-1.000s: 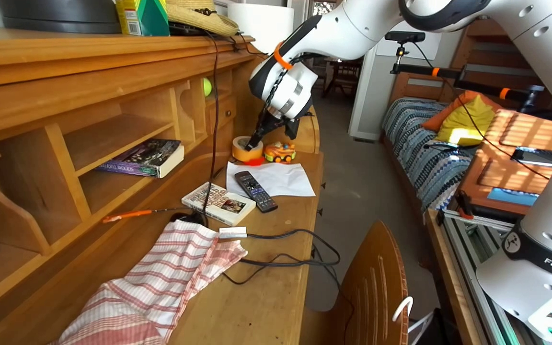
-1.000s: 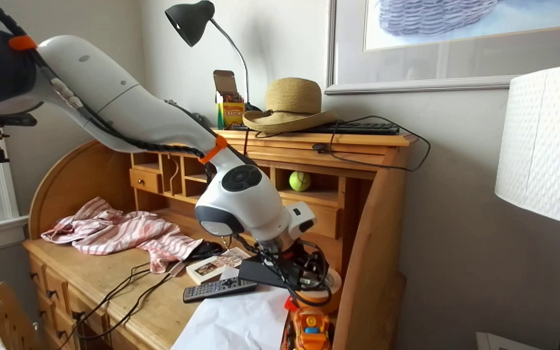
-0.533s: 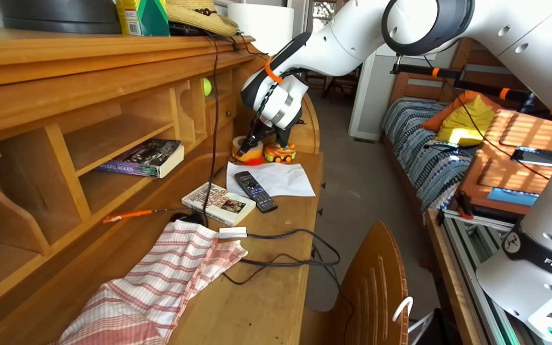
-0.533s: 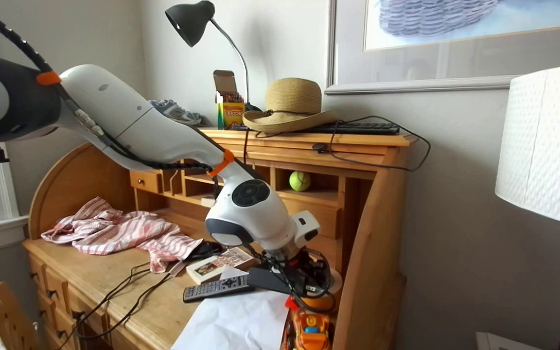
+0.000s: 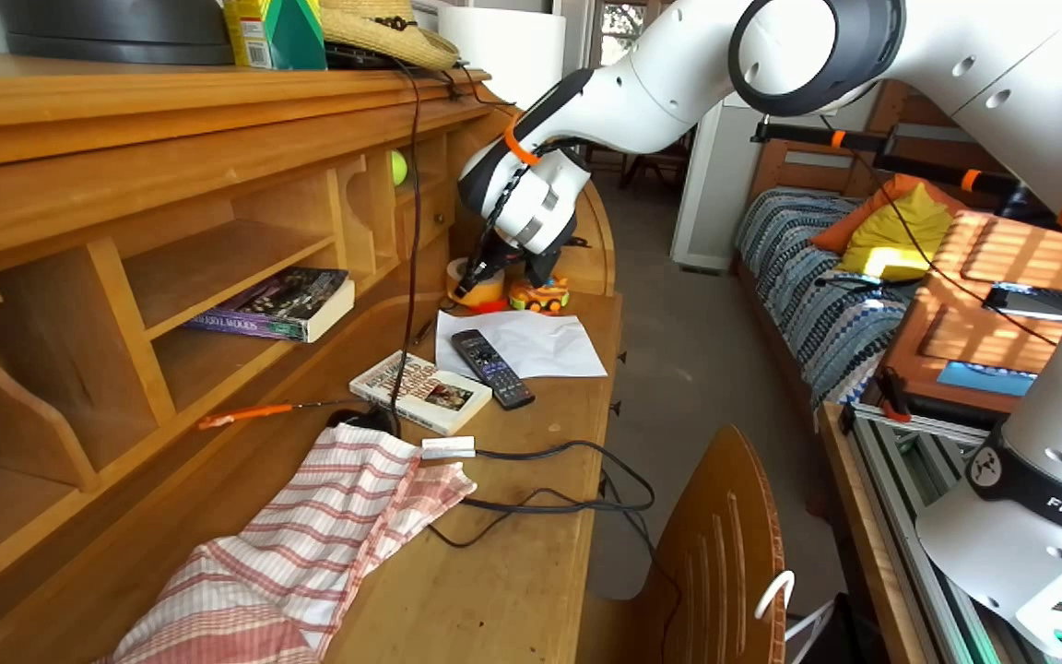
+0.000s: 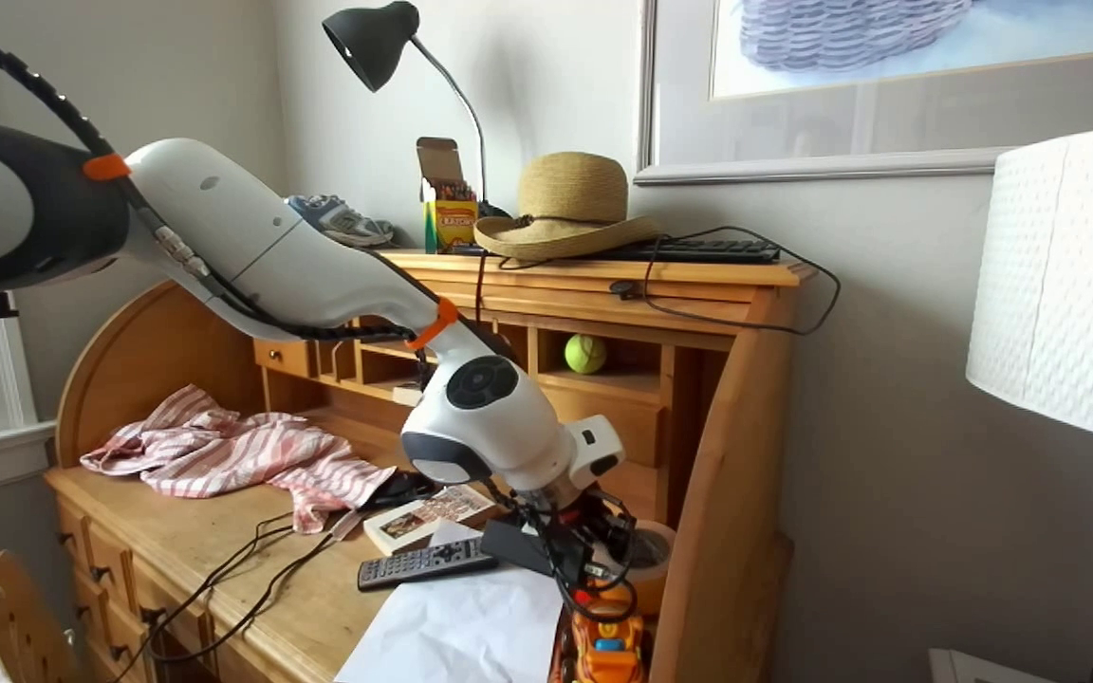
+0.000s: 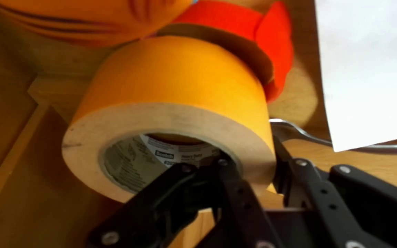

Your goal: Close the drawer on the right then hang the orange masking tape on the handle of the drawer.

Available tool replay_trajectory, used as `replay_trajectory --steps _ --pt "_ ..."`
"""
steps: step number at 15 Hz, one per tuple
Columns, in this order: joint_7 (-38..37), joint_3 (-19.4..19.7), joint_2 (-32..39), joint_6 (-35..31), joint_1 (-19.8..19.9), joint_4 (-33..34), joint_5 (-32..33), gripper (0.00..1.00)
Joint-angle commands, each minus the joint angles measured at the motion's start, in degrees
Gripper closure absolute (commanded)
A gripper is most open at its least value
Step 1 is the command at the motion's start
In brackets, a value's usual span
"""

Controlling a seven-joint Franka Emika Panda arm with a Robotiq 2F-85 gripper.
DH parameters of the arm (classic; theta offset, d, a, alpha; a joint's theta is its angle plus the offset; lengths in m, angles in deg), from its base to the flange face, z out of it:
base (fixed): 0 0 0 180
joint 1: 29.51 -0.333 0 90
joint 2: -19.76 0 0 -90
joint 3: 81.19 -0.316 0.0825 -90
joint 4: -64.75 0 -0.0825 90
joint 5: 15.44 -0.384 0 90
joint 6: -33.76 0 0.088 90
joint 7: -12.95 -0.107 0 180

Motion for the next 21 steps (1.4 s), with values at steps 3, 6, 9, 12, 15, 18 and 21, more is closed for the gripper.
replay_trajectory --steps 3,6,9,12,15,18,21 --pt "4.68 -7.67 -1.57 -15.77 3.97 -0.93 -8.79 0.93" --pt "8.33 -16.00 -2.17 -19.73 9.22 -1.27 -9.49 0.93" --pt "13.52 -27.76 -3.68 -17.61 18.01 -4.08 -8.99 0.93" --pt "20.14 -40.83 -2.74 -19.52 28.88 -6.36 -9.18 0.93" --pt "24.90 -50.76 -2.40 -20.25 39.47 -13.30 -9.23 0.93" --pt "28.02 -58.62 -2.12 -20.48 49.19 -20.25 -9.55 0.93" --pt "28.48 -65.40 -0.66 -22.84 57.79 -25.19 -9.47 0.93"
